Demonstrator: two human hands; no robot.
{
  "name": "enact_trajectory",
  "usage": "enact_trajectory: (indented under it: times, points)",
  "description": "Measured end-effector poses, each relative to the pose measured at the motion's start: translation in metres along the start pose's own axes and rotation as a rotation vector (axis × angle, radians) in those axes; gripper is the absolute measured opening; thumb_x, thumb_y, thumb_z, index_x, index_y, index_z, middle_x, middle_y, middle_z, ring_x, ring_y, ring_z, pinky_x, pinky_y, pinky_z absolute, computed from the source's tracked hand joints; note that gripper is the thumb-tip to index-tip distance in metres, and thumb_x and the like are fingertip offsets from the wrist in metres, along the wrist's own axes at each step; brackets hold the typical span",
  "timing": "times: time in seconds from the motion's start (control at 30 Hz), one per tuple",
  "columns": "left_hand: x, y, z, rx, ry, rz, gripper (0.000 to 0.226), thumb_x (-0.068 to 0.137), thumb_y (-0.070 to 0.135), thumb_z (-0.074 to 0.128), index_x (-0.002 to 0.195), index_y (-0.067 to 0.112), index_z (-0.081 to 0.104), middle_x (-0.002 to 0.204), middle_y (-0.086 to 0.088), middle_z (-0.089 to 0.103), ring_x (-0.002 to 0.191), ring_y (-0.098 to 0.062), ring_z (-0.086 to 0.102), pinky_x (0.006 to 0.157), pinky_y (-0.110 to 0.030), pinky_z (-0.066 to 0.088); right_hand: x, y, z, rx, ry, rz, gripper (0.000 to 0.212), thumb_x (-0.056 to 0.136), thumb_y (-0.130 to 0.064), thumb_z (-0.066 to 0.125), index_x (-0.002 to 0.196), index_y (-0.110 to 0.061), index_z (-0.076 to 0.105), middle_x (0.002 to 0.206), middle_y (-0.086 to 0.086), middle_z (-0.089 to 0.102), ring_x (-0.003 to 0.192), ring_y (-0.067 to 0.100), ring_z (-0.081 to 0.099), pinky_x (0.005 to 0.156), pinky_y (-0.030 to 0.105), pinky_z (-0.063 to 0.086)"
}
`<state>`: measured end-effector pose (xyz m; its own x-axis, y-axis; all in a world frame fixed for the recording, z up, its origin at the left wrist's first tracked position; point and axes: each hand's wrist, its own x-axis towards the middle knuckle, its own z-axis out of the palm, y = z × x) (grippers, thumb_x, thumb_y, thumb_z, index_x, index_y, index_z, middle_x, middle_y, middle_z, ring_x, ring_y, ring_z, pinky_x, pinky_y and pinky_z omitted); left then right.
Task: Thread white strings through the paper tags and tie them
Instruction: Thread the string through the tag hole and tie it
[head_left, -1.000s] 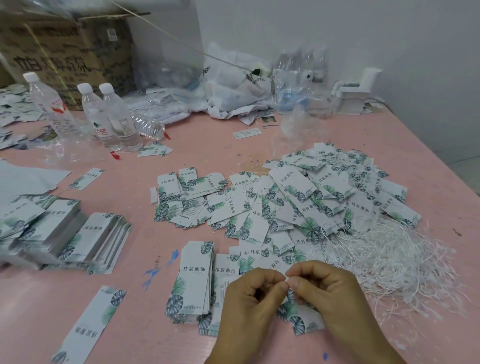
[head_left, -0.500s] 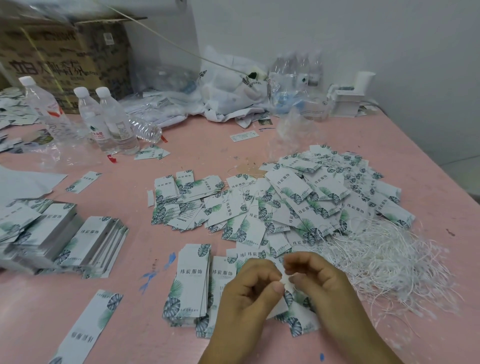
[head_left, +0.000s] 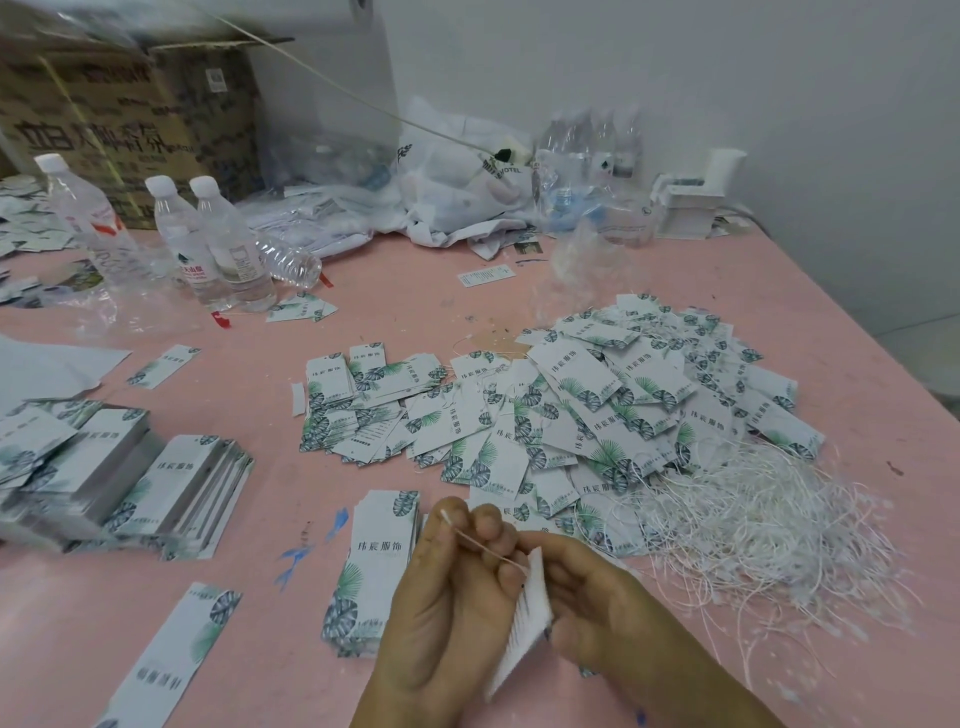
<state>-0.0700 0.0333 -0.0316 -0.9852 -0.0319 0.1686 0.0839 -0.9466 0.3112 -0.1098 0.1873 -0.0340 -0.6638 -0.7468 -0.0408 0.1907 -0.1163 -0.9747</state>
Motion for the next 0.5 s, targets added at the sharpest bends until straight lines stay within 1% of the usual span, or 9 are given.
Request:
enact_trajectory:
  times: [0.07,0.13,0.17,0.27,0.33,0.37,0.43,0.47,0.5]
  points:
    - [0.002,0.004,0.001,-0.080,-0.003,-0.009,0.023,0.105,0.022,0.042,0.108,0.010,0.062,0.104,-0.007,0.062,0.097,-0.017,0.057,0.094,-0.026,0.045,-0.002,0.002,0.001,-0.058,-0.031,0.015,0.062,0.084,-0.025,0.076,0.139,-0.022,0.048,0.141,0.005,0.055,0.132,0.024,0.050,0.104,0.030,0.042]
    - [0.005,0.008,0.001,-0.105,0.021,-0.003,0.026,0.106,0.020,0.039,0.111,0.008,0.061,0.107,-0.009,0.061,0.101,-0.019,0.055,0.097,-0.026,0.044,-0.004,0.002,0.003,-0.087,-0.013,0.066,0.052,0.082,-0.023,0.078,0.130,-0.022,0.057,0.124,0.006,0.066,0.114,0.020,0.061,0.091,0.029,0.047]
    - [0.006,0.010,0.000,-0.122,0.035,-0.006,0.026,0.106,0.018,0.040,0.111,0.006,0.062,0.107,-0.010,0.061,0.101,-0.020,0.056,0.097,-0.027,0.045,-0.004,0.002,0.003,-0.106,-0.002,0.078,0.045,0.082,-0.024,0.077,0.124,-0.020,0.062,0.114,0.009,0.070,0.104,0.018,0.064,0.087,0.031,0.047]
    - [0.006,0.012,-0.003,-0.174,0.095,-0.053,0.021,0.103,0.013,0.047,0.109,0.004,0.065,0.105,-0.012,0.062,0.099,-0.021,0.058,0.097,-0.030,0.048,-0.004,0.001,0.005,-0.217,0.038,0.096,0.035,0.083,-0.030,0.071,0.114,-0.015,0.068,0.094,0.014,0.069,0.090,0.016,0.058,0.084,0.033,0.042]
    - [0.005,0.010,-0.003,-0.226,0.110,-0.081,0.013,0.098,0.011,0.058,0.104,0.004,0.067,0.102,-0.011,0.064,0.095,-0.020,0.060,0.093,-0.031,0.052,-0.005,-0.002,0.003,-0.211,0.028,0.113,0.034,0.084,-0.029,0.069,0.114,-0.015,0.067,0.099,0.022,0.068,0.091,0.021,0.060,0.085,0.036,0.044]
    - [0.005,0.009,-0.004,-0.245,0.131,-0.062,0.009,0.091,0.008,0.068,0.099,0.005,0.070,0.099,-0.010,0.065,0.091,-0.020,0.063,0.088,-0.032,0.055,-0.005,-0.004,0.000,-0.187,0.041,0.135,0.032,0.083,-0.028,0.070,0.113,-0.017,0.067,0.103,0.025,0.068,0.093,0.026,0.063,0.086,0.038,0.047]
    - [0.006,0.008,-0.005,-0.202,0.260,0.002,0.023,0.070,0.005,0.087,0.088,0.006,0.073,0.094,-0.010,0.069,0.085,-0.021,0.068,0.077,-0.032,0.060,-0.007,-0.006,-0.009,-0.106,0.130,0.182,0.029,0.079,-0.025,0.074,0.107,-0.022,0.069,0.103,0.020,0.071,0.090,0.033,0.069,0.080,0.041,0.054]
    - [0.007,0.006,-0.005,-0.145,0.345,0.039,0.026,0.064,0.007,0.090,0.084,0.007,0.073,0.094,-0.011,0.070,0.083,-0.020,0.070,0.074,-0.032,0.061,-0.008,-0.008,-0.014,-0.045,0.189,0.188,0.029,0.075,-0.025,0.075,0.104,-0.024,0.070,0.102,0.018,0.072,0.087,0.033,0.070,0.075,0.039,0.056]
    - [0.008,0.002,-0.004,-0.064,0.417,0.073,0.021,0.067,0.009,0.087,0.082,0.007,0.072,0.094,-0.012,0.071,0.082,-0.019,0.071,0.072,-0.030,0.061,-0.009,-0.009,-0.020,0.021,0.249,0.176,0.028,0.072,-0.024,0.074,0.100,-0.023,0.071,0.101,0.018,0.072,0.084,0.032,0.070,0.070,0.039,0.056]
